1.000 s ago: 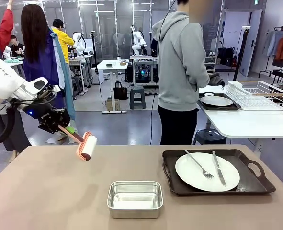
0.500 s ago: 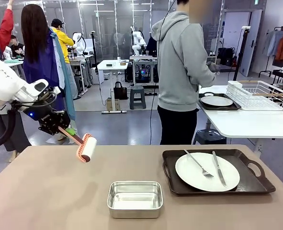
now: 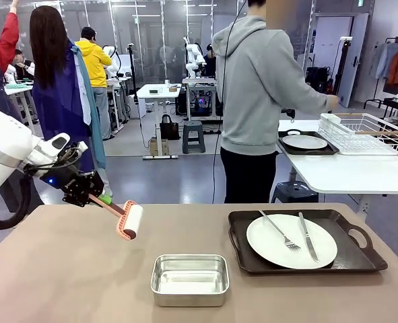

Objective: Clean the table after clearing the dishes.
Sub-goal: When the left (or right) Handle tray is removed, use the left hand (or right hand) to clean the left (or right) side of the table with the Lint Roller, then place the Lint Roller back on top of the Airtight Container.

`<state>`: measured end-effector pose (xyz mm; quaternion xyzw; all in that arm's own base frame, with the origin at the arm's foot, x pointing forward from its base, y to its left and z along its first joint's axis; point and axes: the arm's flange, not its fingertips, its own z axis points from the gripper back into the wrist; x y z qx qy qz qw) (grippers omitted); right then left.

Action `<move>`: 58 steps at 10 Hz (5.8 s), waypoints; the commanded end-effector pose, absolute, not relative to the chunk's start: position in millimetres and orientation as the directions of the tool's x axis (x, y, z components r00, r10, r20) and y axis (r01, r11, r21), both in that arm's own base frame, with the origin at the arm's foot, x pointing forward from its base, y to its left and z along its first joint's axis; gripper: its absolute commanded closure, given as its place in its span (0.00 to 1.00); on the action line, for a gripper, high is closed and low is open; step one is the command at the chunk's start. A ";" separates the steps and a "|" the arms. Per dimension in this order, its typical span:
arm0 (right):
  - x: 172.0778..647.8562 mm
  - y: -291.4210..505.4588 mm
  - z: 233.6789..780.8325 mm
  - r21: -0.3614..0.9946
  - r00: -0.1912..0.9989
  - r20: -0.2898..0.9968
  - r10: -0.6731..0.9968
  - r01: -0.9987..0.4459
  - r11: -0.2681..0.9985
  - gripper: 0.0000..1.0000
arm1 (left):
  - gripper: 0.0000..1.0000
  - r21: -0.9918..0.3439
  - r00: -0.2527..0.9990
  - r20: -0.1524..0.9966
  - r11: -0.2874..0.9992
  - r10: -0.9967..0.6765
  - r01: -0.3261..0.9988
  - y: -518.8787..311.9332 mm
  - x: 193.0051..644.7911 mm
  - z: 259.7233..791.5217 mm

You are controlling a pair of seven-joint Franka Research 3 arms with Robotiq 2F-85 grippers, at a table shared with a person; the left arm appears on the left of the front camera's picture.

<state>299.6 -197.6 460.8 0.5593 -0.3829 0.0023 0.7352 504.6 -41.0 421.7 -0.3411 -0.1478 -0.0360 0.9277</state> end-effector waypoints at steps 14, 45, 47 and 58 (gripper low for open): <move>298.6 -196.3 462.7 0.819 0.705 0.569 -0.423 -0.438 0.372 0.00 | 0.78 -0.721 0.980 0.187 0.687 0.064 0.092 59.2 506.7 313.1; 298.6 -196.3 462.7 0.819 0.705 0.569 -0.423 -0.438 0.372 0.00 | 0.78 -0.553 0.949 0.312 0.820 0.040 0.148 196.1 368.6 543.9; 298.6 -196.3 462.7 0.819 0.705 0.569 -0.423 -0.438 0.372 0.00 | 0.78 -0.560 0.944 0.325 0.815 0.051 0.149 193.3 370.5 538.9; 298.6 -196.3 462.7 0.819 0.705 0.569 -0.423 -0.438 0.372 0.00 | 0.78 0.101 -0.118 0.118 -0.107 -0.986 0.989 -316.1 392.3 591.5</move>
